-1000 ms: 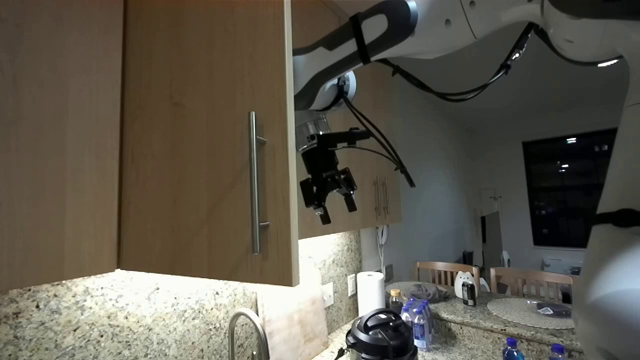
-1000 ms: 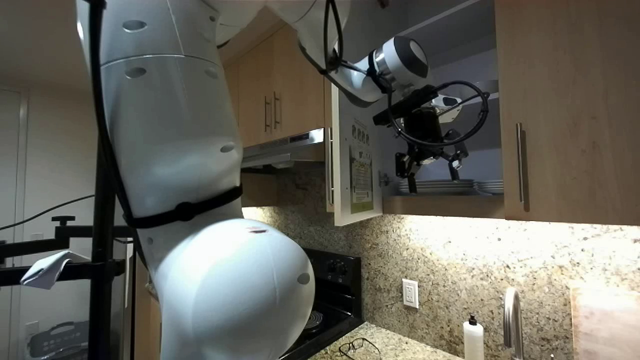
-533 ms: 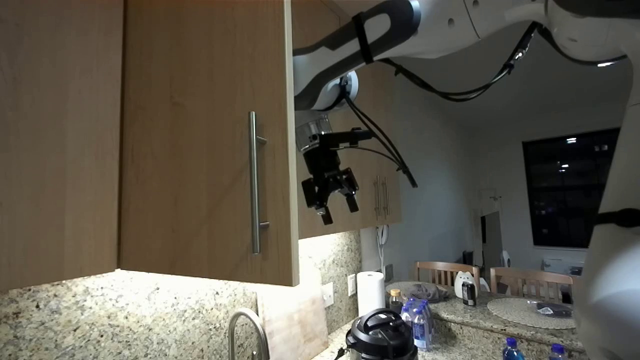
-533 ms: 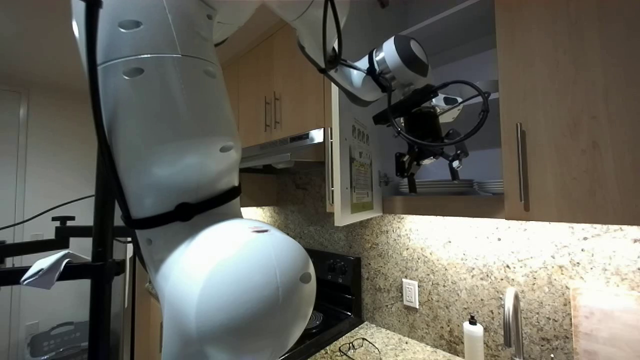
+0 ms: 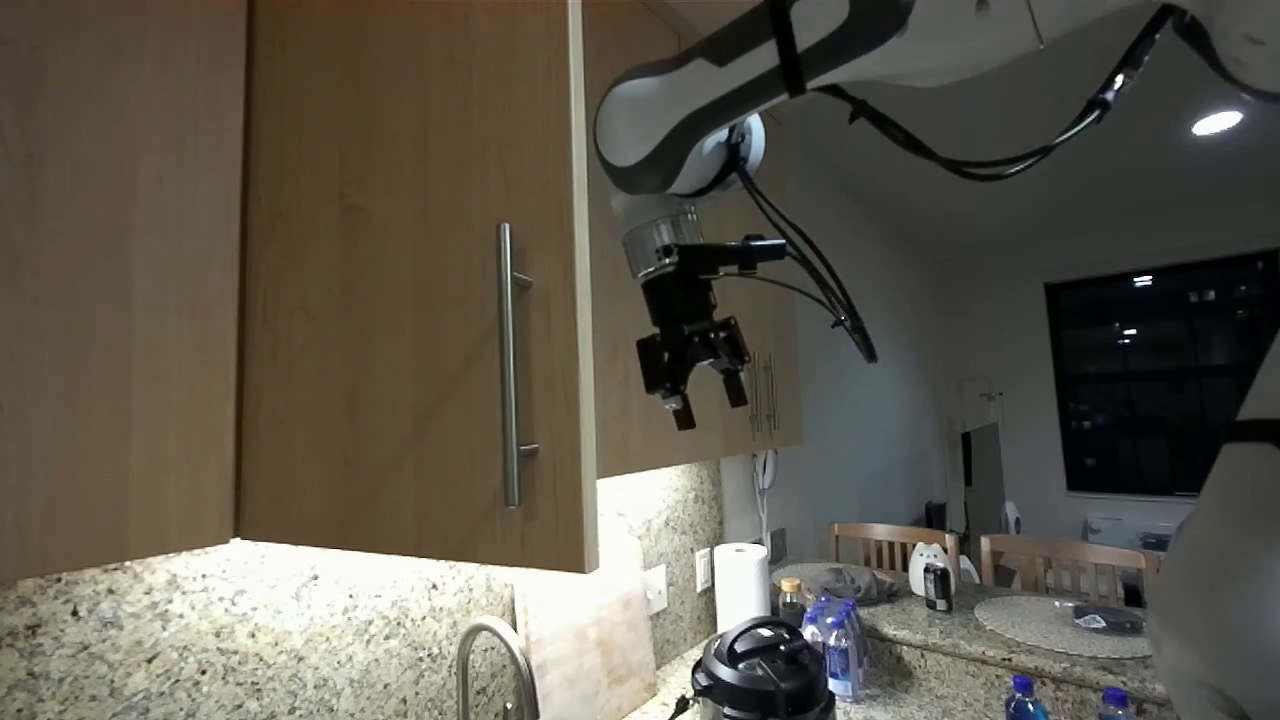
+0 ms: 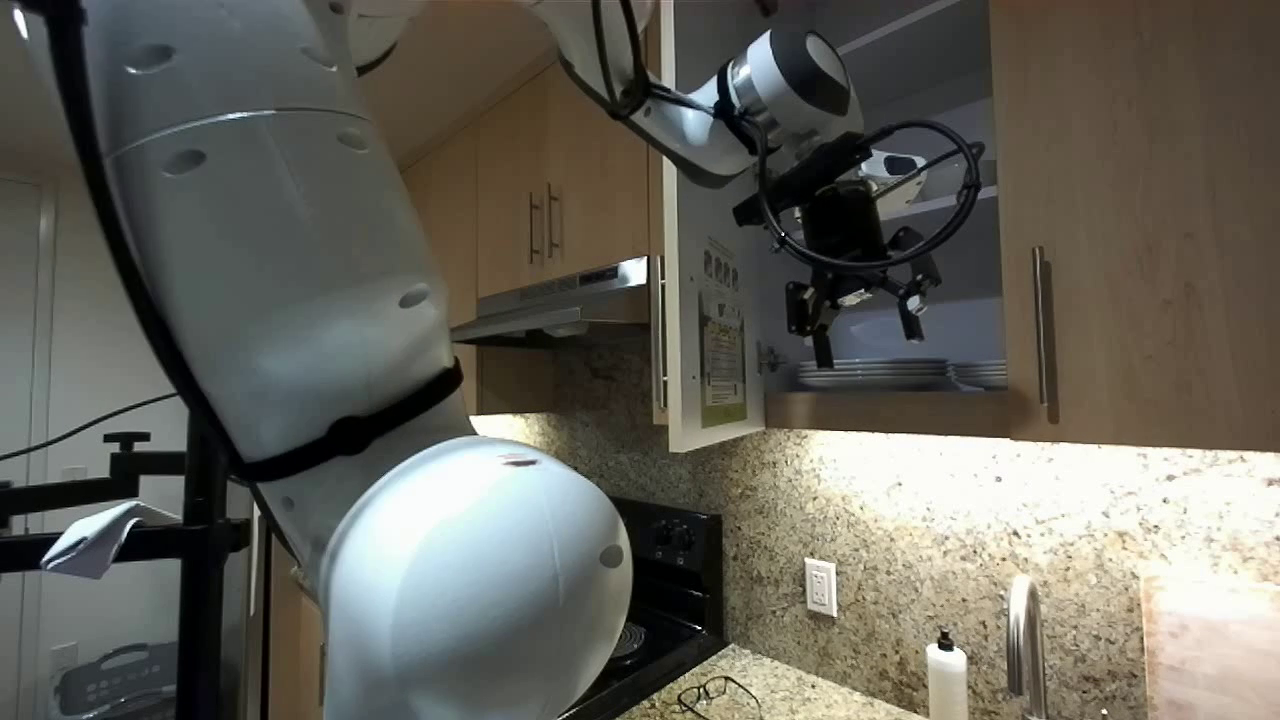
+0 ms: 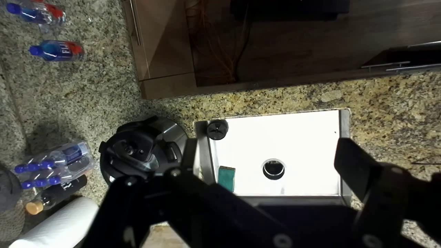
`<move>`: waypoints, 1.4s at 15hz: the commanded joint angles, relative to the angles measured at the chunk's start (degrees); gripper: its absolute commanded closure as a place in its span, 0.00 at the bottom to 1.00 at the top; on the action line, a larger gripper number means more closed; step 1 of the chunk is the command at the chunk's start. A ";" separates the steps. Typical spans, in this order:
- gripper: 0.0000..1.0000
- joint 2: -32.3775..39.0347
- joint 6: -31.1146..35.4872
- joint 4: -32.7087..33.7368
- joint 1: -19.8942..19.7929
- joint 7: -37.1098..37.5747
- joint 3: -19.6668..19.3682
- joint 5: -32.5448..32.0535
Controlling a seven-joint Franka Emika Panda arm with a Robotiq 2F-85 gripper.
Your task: Close the cabinet door
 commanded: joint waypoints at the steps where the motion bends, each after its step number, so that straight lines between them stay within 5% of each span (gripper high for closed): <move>1: 0.00 -8.61 2.35 -6.61 1.09 -2.77 -0.90 -0.12; 10: 0.00 -26.88 -2.34 -13.91 2.53 -8.95 -1.86 -1.44; 21: 0.00 -36.24 -2.17 -12.33 7.89 -12.28 0.99 -1.20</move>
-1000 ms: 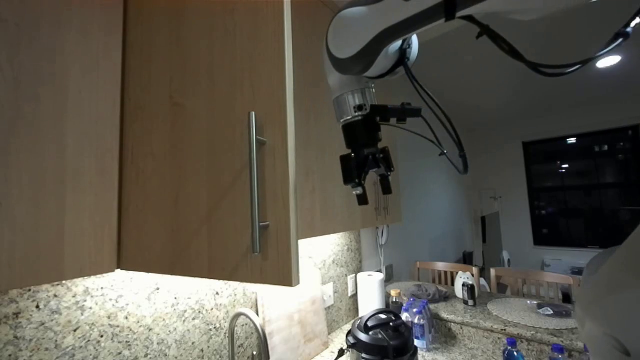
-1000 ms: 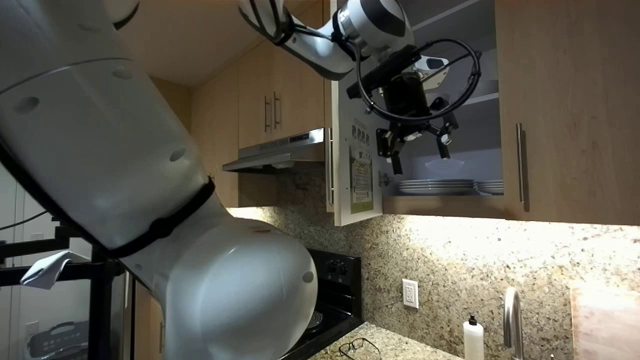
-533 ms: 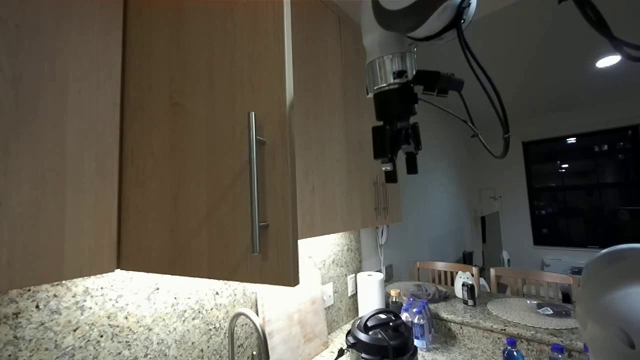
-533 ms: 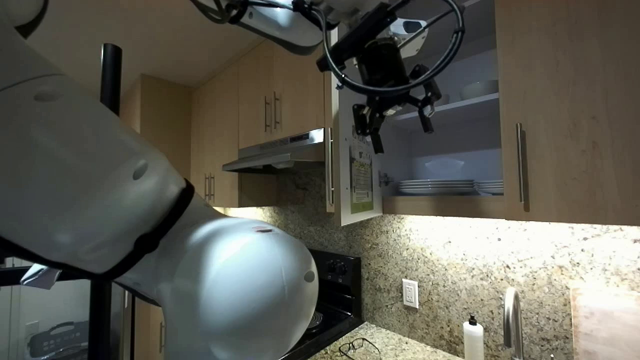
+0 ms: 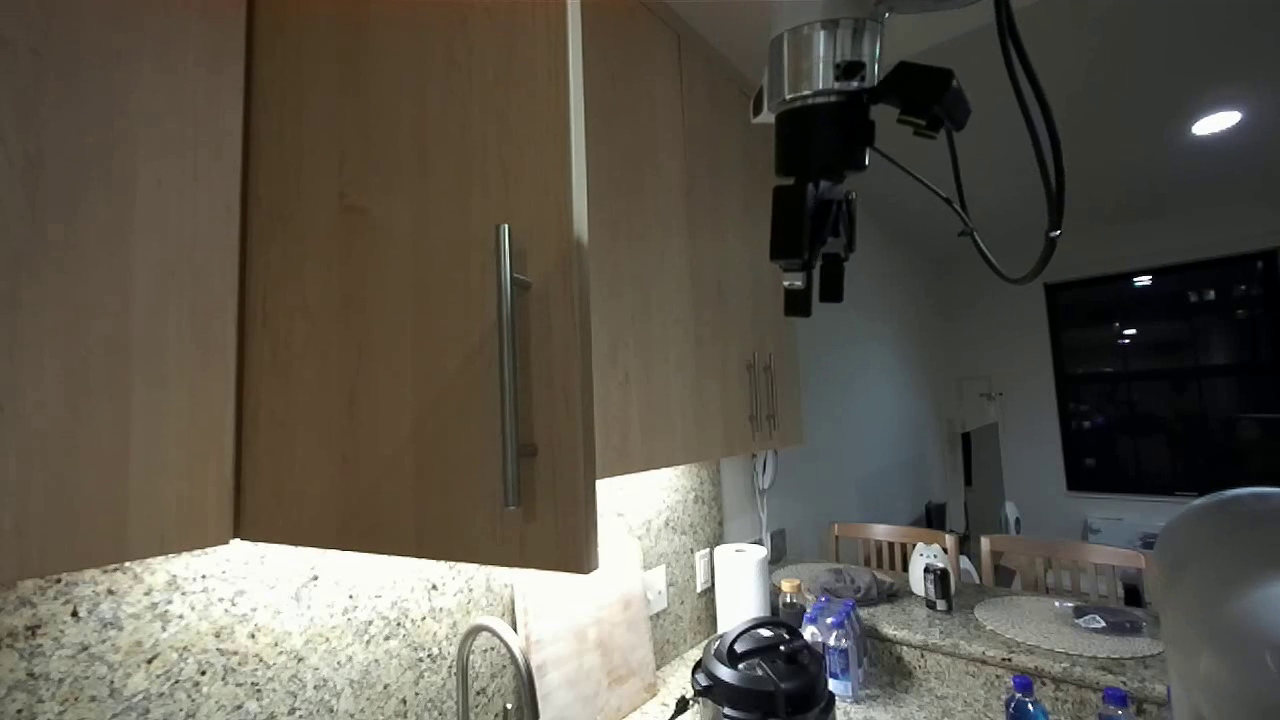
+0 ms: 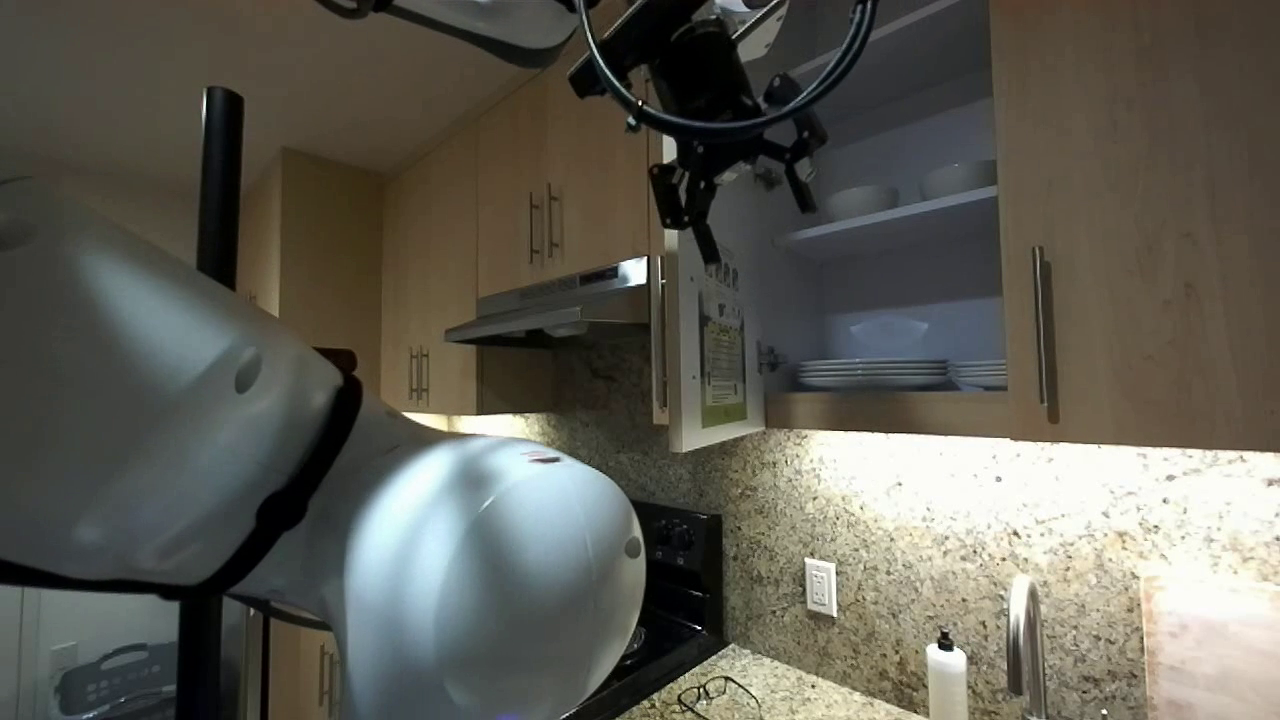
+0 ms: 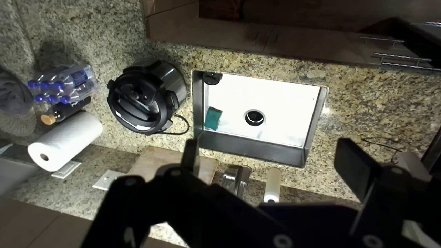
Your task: Close the cabinet door
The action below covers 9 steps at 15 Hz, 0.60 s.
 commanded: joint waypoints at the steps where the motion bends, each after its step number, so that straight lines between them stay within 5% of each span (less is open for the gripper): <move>1: 0.00 -2.14 1.46 -0.15 2.51 -2.50 1.91 -0.89; 8: 0.00 -0.19 1.16 3.09 8.07 -8.71 4.34 -0.93; 9: 0.25 0.42 1.96 3.51 9.09 -10.27 4.35 -0.84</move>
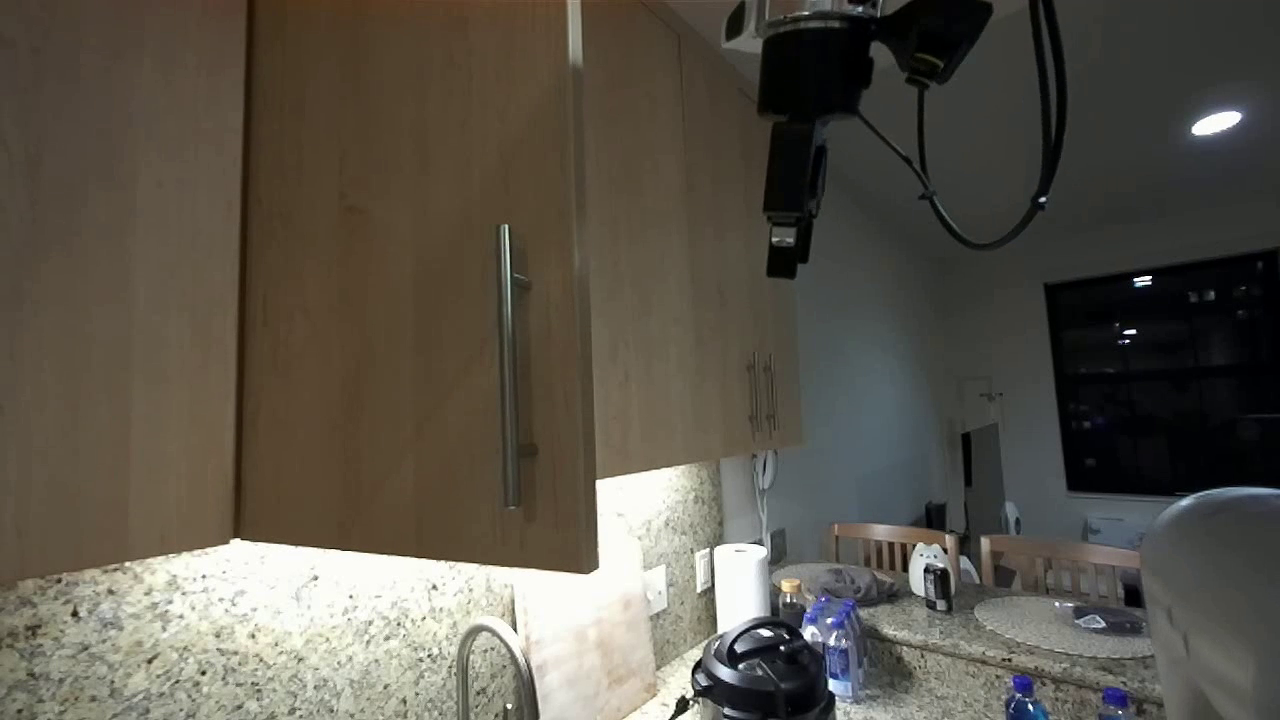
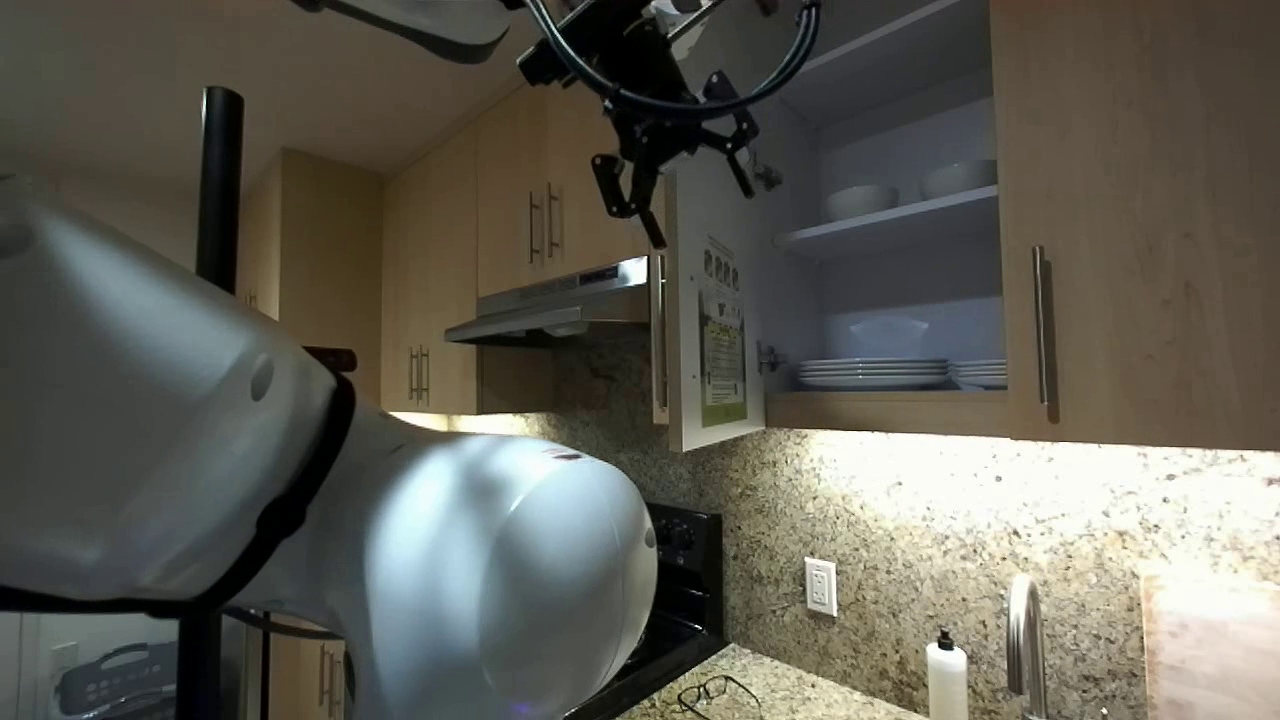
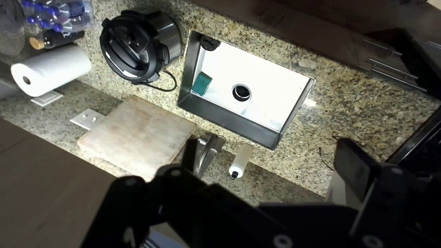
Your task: Close the cabinet door
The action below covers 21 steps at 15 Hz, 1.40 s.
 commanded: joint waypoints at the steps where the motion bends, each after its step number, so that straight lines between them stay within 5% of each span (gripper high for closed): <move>1: 0.26 2.52 2.17 1.92 3.41 -6.09 -0.19 -0.81; 11: 0.90 7.06 2.00 4.98 7.75 -14.25 1.86 -1.15; 15: 0.96 4.34 3.73 3.43 9.87 -14.39 3.35 -1.01; 21: 0.91 2.15 7.09 3.84 13.61 -15.38 3.74 0.08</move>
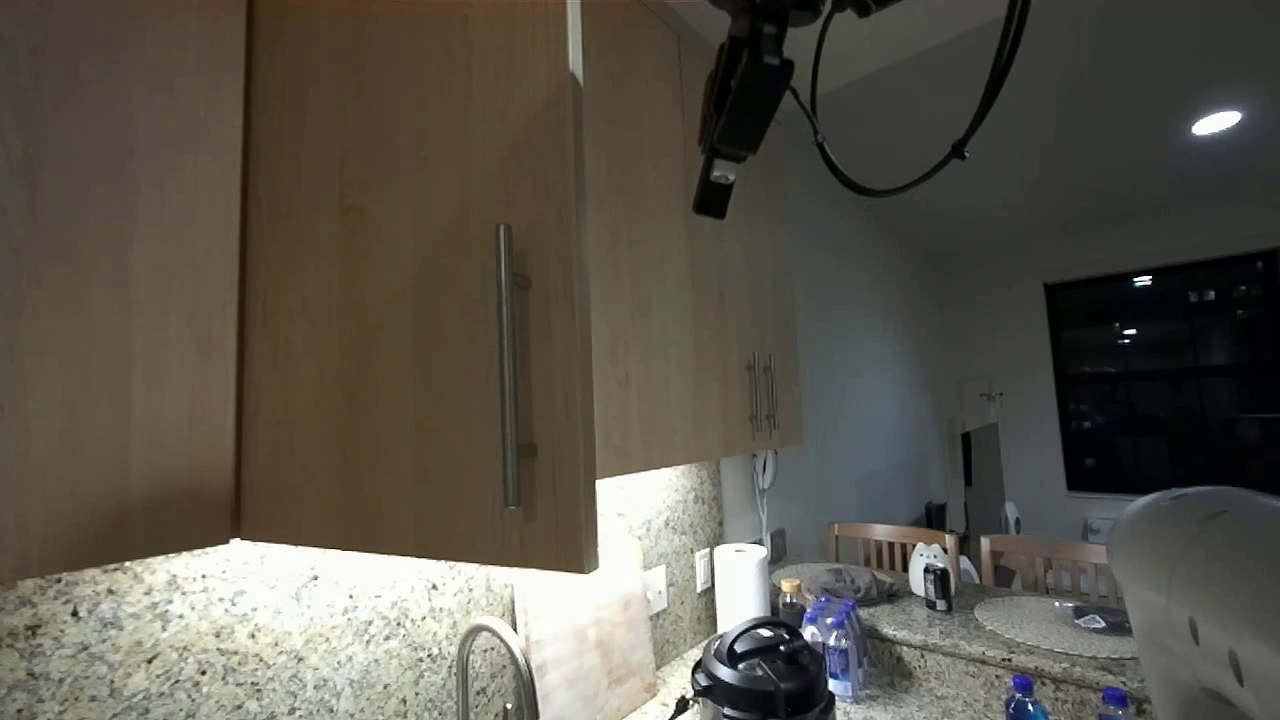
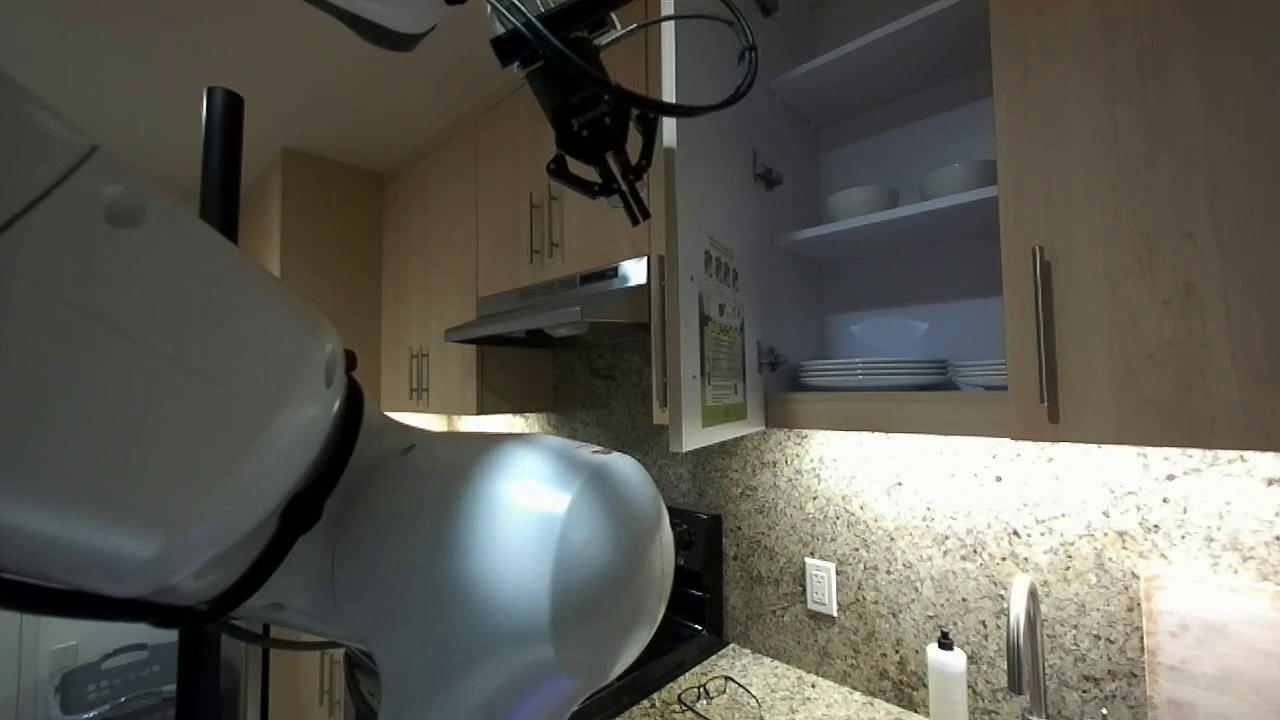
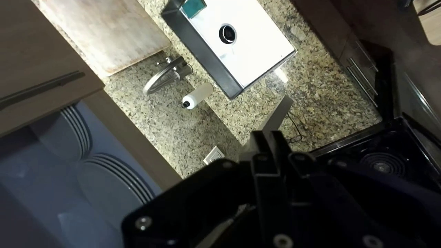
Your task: Close the cabinet door
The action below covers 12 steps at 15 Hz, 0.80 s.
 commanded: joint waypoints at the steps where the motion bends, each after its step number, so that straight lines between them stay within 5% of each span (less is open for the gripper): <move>1: 0.91 0.37 2.10 0.25 1.77 -3.32 -0.10 0.22; 12: 0.93 4.75 4.03 1.99 5.30 -7.81 3.41 -0.03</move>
